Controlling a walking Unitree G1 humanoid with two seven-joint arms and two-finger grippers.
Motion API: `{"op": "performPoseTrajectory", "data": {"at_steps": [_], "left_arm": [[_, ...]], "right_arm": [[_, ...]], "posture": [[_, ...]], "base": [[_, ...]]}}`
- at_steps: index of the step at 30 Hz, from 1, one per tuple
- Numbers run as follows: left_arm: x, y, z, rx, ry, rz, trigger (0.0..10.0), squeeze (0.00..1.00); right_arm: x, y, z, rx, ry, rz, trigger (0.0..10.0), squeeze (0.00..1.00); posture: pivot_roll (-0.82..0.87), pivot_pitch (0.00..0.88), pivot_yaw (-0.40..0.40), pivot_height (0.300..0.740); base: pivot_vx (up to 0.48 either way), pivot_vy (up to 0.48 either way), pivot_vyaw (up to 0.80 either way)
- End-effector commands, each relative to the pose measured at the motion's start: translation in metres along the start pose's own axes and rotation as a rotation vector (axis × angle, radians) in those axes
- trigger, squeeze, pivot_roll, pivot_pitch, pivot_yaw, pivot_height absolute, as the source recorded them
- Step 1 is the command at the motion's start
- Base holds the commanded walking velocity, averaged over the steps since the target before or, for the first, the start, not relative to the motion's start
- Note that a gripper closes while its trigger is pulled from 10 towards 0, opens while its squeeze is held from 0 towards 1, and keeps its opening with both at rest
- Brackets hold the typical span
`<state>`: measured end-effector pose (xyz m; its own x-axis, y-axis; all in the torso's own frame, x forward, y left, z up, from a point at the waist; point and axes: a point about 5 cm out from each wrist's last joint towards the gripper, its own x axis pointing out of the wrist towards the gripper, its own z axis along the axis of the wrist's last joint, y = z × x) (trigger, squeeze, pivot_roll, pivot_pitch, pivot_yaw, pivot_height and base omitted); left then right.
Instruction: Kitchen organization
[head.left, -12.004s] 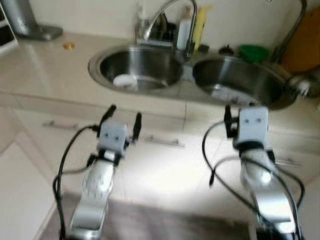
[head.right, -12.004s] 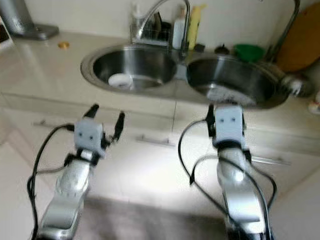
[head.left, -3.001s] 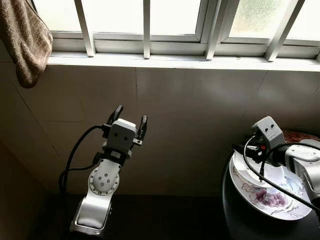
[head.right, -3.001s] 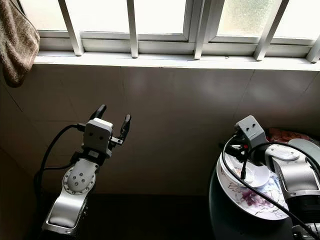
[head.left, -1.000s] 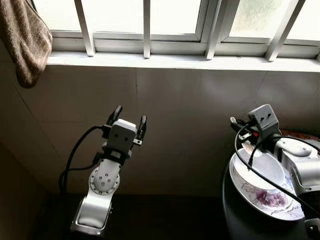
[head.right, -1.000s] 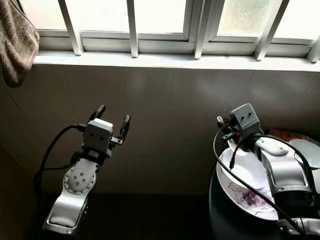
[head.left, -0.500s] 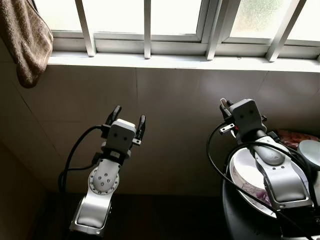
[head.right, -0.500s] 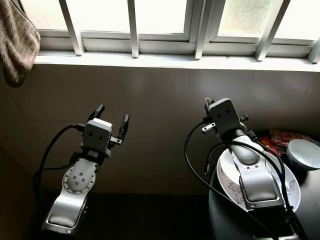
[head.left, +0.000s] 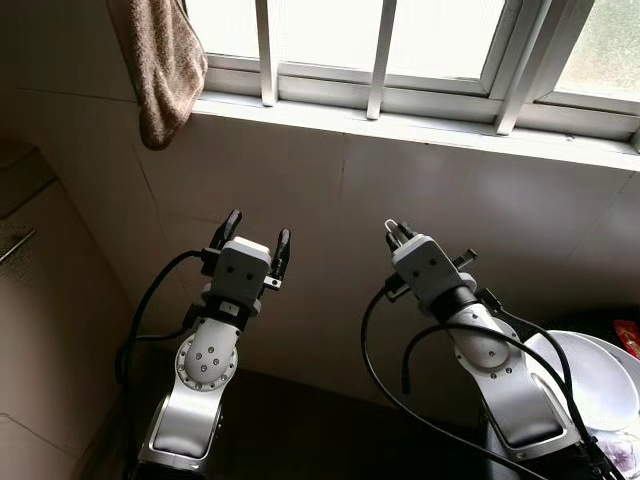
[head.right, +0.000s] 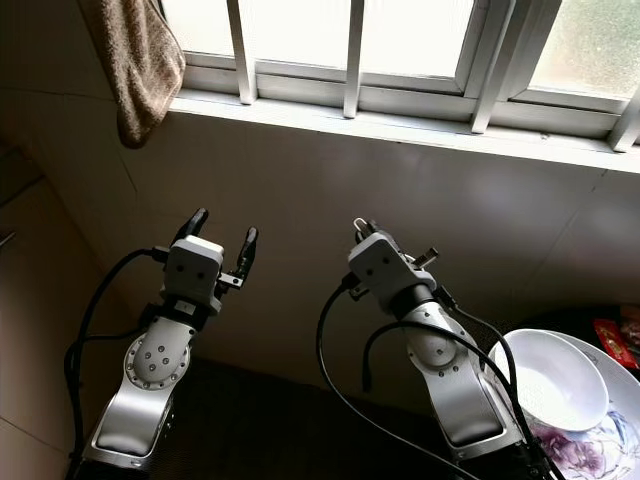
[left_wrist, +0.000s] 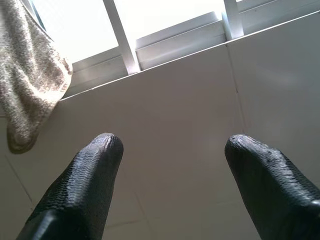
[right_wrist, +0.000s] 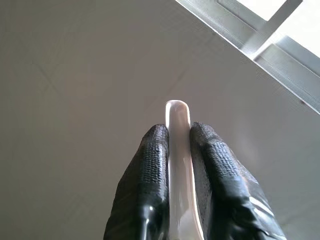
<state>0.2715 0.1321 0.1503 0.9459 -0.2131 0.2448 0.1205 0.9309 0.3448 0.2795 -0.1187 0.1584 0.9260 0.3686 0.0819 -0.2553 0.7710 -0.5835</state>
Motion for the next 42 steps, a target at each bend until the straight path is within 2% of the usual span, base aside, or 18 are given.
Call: {"op": "performPoseTrajectory", "data": {"at_steps": [1,12,18,24,42], "left_arm": [[0.0004,-0.0004,0.0013,0.000,0.001,-0.001,10.0,0.00],[-0.0009,-0.0002,0.0061,-0.029,-0.029,0.006,10.0,0.00],[-0.0005,0.0001,0.0046,-0.045,-0.013,0.003,10.0,0.00],[0.0004,-0.0003,0.0041,-0.052,-0.009,-0.007,10.0,0.00],[0.0000,0.0031,0.0072,-0.034,-0.044,0.010,10.0,0.00]], "right_arm": [[-0.0016,0.0015,0.0036,-0.005,-0.017,-0.002,0.0,0.00],[-0.0024,0.0016,-0.0012,0.029,0.006,-0.012,0.0,0.00],[-0.0016,0.0023,-0.0015,0.037,0.010,-0.015,0.0,0.00],[-0.0009,0.0020,-0.0018,0.045,0.011,-0.022,0.0,0.00],[0.0008,0.0012,-0.0023,0.057,0.005,-0.034,0.0,0.00]], "posture": [[0.04,0.000,-0.055,0.740],[0.04,0.000,-0.057,0.740],[0.04,0.000,-0.054,0.740],[0.04,0.000,-0.052,0.740],[0.05,0.000,-0.055,0.740]], "base": [[0.000,0.000,0.80],[0.000,0.000,0.80],[0.000,0.000,0.80],[0.000,0.469,0.80],[0.000,0.052,0.80]]}}
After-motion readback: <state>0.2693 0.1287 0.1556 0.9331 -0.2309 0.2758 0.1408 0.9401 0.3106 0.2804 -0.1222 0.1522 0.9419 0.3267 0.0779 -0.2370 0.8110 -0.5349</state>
